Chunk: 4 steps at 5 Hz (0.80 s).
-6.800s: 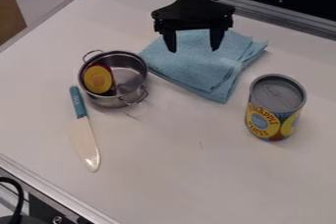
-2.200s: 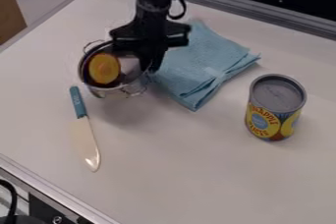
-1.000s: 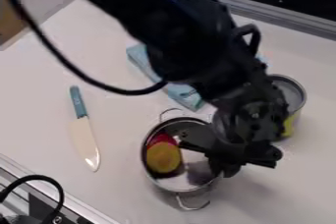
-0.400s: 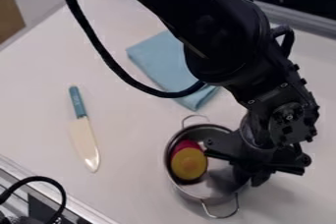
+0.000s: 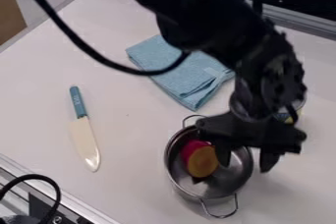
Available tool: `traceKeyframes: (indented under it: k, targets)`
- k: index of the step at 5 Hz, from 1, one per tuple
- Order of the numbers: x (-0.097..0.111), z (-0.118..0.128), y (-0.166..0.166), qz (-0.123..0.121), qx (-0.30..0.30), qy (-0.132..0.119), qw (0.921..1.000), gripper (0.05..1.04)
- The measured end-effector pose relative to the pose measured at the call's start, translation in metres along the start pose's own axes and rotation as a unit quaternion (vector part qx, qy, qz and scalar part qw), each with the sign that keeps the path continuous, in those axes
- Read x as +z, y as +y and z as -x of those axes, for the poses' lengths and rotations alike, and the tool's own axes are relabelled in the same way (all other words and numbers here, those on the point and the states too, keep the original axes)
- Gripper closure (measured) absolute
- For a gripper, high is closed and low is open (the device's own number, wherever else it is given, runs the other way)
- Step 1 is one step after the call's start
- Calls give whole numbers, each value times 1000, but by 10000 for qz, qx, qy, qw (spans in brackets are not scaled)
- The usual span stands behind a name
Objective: Move the pot from the left side of the table to the lower right corner of the table
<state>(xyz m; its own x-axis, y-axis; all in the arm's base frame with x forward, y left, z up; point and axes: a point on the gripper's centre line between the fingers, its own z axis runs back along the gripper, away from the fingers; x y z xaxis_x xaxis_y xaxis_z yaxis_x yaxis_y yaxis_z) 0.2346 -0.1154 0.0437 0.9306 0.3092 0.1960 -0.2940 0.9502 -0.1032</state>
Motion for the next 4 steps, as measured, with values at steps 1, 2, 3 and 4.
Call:
traceKeyframes:
  k: [1,2,3,4]
  targets:
    - [19,-13,3,237,161,63,9996,91]
    - [39,-30,12,480,394,-79,9980,85]
    - [50,-61,33,538,564,-213,9967,85]
    - [46,-83,66,464,941,-545,9930,85]
